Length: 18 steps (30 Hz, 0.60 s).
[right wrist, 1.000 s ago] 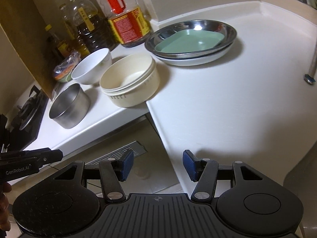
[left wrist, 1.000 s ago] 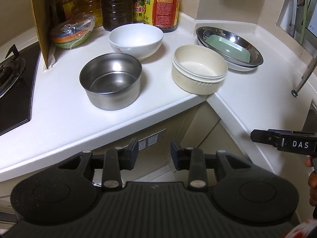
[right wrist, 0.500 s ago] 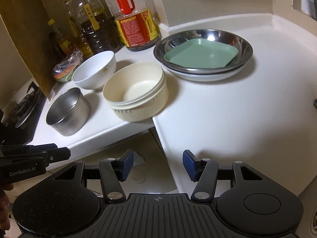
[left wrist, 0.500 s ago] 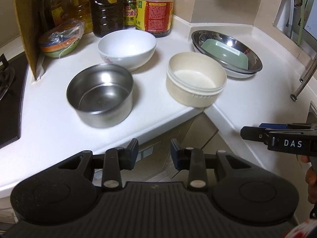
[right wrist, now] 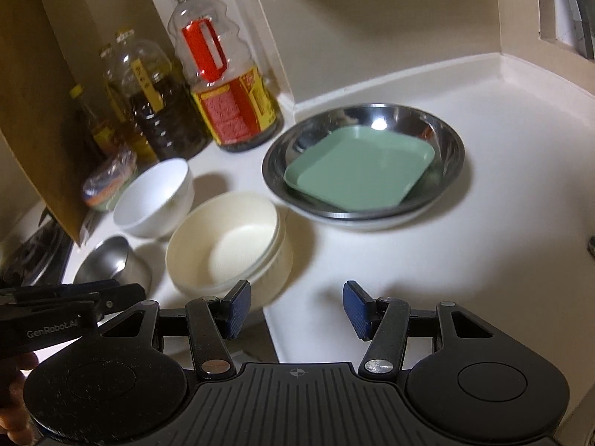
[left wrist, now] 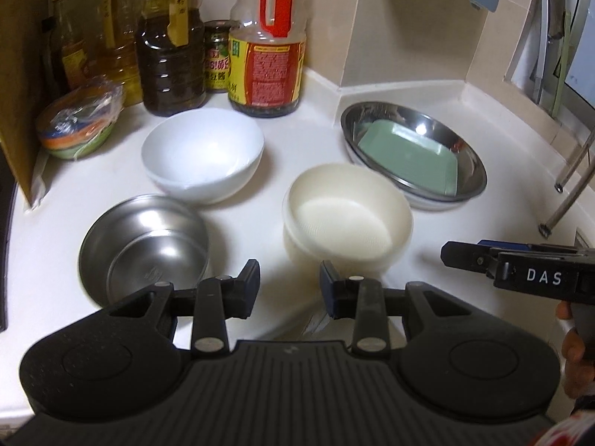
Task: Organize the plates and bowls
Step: 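Close the left gripper on the cream bowl rim while the right gripper closes on it too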
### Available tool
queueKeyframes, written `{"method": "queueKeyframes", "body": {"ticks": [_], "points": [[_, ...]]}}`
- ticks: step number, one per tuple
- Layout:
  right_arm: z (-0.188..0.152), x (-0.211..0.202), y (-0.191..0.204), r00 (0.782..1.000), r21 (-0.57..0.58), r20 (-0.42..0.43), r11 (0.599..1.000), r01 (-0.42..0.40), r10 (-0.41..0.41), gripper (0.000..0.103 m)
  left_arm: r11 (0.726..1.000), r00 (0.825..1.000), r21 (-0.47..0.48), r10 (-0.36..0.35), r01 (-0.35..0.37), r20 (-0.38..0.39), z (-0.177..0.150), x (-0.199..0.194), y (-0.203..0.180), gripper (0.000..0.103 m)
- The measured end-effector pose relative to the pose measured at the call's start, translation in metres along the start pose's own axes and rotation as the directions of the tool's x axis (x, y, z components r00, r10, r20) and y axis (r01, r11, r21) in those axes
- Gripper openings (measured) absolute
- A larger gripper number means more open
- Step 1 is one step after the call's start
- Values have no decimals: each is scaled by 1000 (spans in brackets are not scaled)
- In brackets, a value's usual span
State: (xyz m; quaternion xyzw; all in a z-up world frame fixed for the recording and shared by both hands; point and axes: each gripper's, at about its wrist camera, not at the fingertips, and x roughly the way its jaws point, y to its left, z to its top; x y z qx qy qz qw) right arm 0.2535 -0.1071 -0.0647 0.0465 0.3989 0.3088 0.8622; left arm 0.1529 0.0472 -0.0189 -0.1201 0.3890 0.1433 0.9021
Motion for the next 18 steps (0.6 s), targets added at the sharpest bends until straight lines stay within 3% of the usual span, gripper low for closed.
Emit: {"method": "queueKeyframes", "body": {"ticks": [8,14,18], "points": [[15,20,3,997,14,34,998,-65,64,55,999,1000,-33,-9,10,5,20,27,-1,32],[18,39,1,998,25,32,998,-58,57,55,999,1000,-48,-4,3,-24,25,49,1,31],[18,49,-2,998,45,20,997,-62,61,49,998,999,-56,-9,7,-44,27,60,4,31]]}}
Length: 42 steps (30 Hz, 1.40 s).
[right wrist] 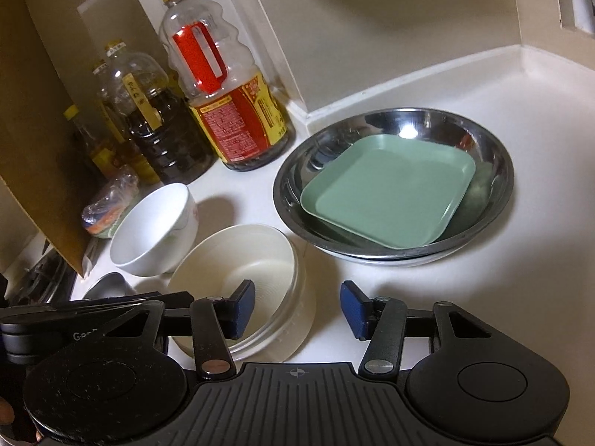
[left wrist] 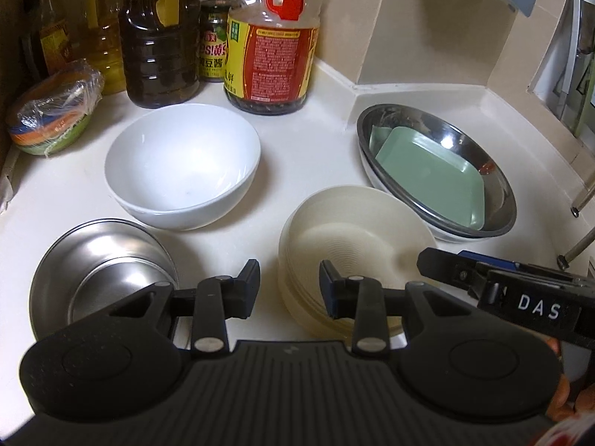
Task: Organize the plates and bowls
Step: 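Close the left gripper on the cream bowl rim while the right gripper closes on it too, then lift the cream bowl with both grippers and carry it over the white bowl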
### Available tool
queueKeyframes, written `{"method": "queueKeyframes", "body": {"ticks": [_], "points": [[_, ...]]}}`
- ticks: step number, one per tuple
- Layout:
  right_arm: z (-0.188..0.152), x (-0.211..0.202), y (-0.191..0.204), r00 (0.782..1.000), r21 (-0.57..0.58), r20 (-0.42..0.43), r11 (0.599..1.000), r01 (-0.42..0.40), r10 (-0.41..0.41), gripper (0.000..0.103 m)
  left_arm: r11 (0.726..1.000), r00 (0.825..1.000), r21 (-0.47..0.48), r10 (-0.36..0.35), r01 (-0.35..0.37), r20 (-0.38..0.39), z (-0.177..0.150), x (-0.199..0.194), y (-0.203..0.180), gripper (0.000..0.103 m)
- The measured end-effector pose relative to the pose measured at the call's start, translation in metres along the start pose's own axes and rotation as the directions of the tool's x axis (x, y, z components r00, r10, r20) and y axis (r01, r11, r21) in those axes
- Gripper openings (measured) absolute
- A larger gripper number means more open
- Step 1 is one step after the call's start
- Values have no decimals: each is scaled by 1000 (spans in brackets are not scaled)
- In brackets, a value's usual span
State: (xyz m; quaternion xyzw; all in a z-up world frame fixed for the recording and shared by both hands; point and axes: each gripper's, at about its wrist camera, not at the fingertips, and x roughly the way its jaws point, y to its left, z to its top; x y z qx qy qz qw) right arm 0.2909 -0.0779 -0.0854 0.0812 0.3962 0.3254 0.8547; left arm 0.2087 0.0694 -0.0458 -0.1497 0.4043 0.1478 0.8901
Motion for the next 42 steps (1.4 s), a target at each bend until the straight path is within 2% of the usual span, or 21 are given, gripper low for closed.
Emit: {"method": "queueKeyframes", "body": {"ticks": [11,16,30,42], "points": [[-2,9,2,1000,1,-4,1000,10,-10,30,1000,1000,-4,-11,11,-28,4,13,5,25],[-2,11,7,1000,-18,0,1000,12,-12,19,999,998,1,-43,43,-34,5,15,5,17],[-1,9,12,999,-33,15,999,33,-32,16,998,998,25,-57,58,-26,2,11,6,16],[6,-9,22,999,-24,40,1000,8,-7,15,996,996,18,-86,85,25,6,-13,13,16]]}}
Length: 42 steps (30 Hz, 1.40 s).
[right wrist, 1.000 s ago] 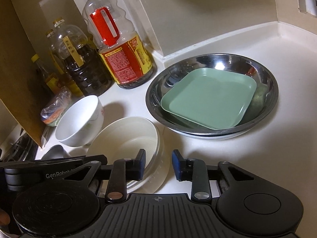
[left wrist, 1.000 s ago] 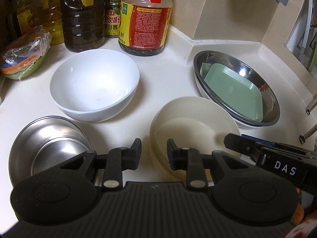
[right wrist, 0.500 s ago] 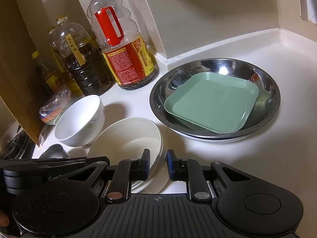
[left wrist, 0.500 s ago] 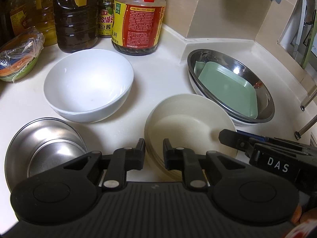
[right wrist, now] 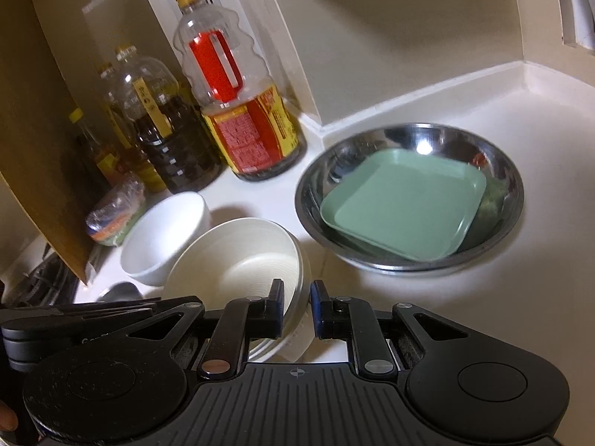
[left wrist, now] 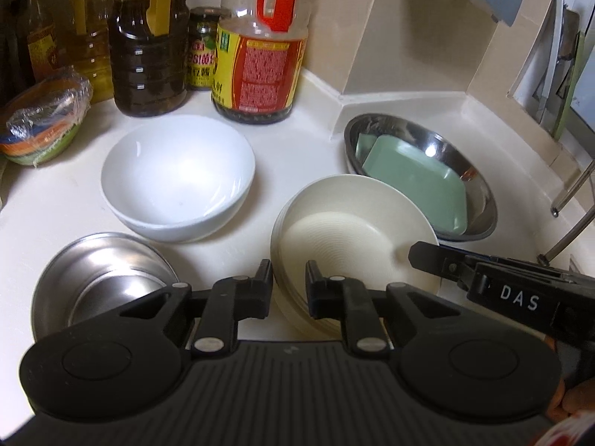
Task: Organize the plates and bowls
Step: 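Lift the cream bowl with both grippers and carry it over the white bowl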
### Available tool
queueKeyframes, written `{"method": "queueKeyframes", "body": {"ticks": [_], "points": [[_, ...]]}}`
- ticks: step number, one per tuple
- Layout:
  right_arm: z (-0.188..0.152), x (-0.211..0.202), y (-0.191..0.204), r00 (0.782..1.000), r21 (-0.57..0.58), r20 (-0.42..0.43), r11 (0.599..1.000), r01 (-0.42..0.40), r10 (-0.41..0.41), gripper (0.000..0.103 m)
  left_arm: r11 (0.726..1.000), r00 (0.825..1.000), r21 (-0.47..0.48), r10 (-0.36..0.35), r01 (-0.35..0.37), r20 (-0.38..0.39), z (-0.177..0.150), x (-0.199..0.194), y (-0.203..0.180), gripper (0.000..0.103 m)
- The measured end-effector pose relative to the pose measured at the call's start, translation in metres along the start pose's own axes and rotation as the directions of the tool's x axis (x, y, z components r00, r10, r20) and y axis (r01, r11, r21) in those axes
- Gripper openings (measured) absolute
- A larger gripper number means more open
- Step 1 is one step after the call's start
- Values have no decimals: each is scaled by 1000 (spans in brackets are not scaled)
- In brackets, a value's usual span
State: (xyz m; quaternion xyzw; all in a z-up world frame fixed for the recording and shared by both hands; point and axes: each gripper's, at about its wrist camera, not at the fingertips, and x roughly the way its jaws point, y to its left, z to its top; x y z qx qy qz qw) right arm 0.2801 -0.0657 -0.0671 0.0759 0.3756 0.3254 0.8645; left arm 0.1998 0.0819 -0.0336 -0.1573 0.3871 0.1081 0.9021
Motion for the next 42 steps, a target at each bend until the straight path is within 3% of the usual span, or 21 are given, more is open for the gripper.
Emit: {"method": "queueKeyframes", "body": {"ticks": [9,21,30,42], "points": [[28,-16,22,998,-36,58,999,-24,26,15,1000,996,-1,-19,19,88,23,-26,7,16],[68,24,73,989,-72,45,987,-140,144,15,996,985,-74,65,-54,161,55,-43,65,17],[74,60,91,987,-32,-5,986,-162,162,15,992,986,-102,90,-76,138,64,-30,95,16],[67,91,91,989,41,-78,992,-120,123,15,993,995,-101,68,-60,72,67,-5,116,17]]}}
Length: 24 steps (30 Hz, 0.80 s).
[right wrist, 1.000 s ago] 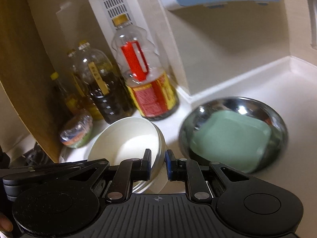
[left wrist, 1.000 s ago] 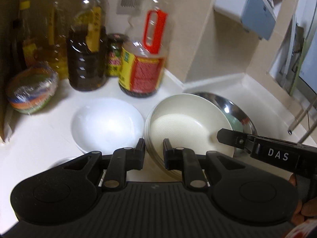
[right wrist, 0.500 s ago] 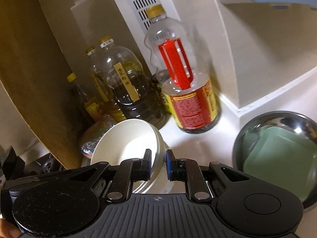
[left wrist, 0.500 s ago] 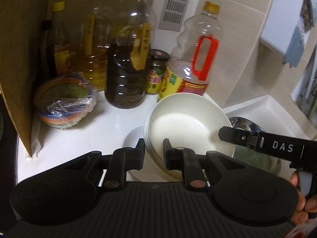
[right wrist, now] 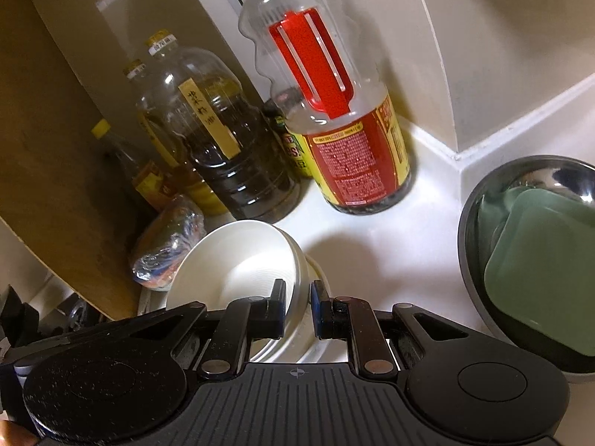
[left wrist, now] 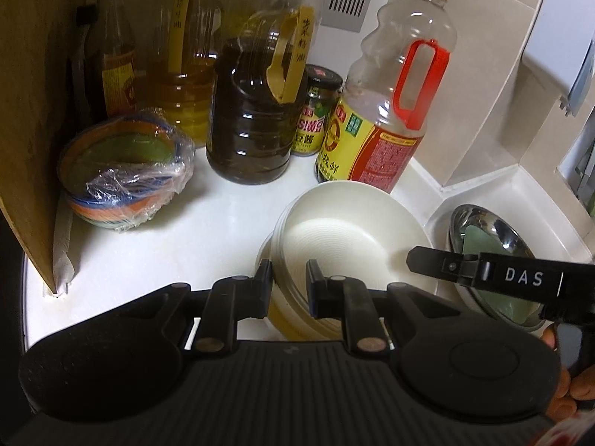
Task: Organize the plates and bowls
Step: 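Lift the cream bowl with both grippers and carry it over the white bowl, then lower the cream bowl into the white bowl and open both grippers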
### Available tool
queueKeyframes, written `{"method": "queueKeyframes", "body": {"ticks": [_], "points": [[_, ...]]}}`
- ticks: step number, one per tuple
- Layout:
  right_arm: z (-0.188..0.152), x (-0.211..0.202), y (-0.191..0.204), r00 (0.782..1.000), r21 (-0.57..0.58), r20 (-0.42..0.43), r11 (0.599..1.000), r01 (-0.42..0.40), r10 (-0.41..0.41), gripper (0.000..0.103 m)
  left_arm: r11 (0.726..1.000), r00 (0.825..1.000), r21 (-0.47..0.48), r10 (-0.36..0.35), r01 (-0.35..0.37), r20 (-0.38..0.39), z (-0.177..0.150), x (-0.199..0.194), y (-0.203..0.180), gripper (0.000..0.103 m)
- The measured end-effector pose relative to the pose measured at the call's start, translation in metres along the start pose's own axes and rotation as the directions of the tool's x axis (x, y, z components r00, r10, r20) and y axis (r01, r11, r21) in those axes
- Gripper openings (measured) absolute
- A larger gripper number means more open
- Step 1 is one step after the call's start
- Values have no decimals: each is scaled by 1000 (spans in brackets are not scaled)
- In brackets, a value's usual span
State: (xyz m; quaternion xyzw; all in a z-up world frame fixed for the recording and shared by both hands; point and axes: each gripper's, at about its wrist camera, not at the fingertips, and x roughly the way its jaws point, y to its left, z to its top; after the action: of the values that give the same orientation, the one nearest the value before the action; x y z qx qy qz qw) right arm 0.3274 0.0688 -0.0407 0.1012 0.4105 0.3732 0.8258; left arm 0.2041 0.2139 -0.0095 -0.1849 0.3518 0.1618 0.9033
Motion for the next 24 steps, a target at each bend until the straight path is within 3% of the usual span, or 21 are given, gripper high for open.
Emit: {"method": "queueKeyframes", "body": {"ticks": [14,18,24], "points": [[-2,10,2,997,62,-33,996,67,-65,18,998,998,-17,-53,53,-35,2,5,13,18],[-3,-1,4,996,78,10,993,84,-85,47,998,998,-7,-58,58,-18,4,-3,17,20],[-11,-26,6,995,121,59,990,77,-85,49,998,998,24,-64,63,14,2,-27,23,21]]}}
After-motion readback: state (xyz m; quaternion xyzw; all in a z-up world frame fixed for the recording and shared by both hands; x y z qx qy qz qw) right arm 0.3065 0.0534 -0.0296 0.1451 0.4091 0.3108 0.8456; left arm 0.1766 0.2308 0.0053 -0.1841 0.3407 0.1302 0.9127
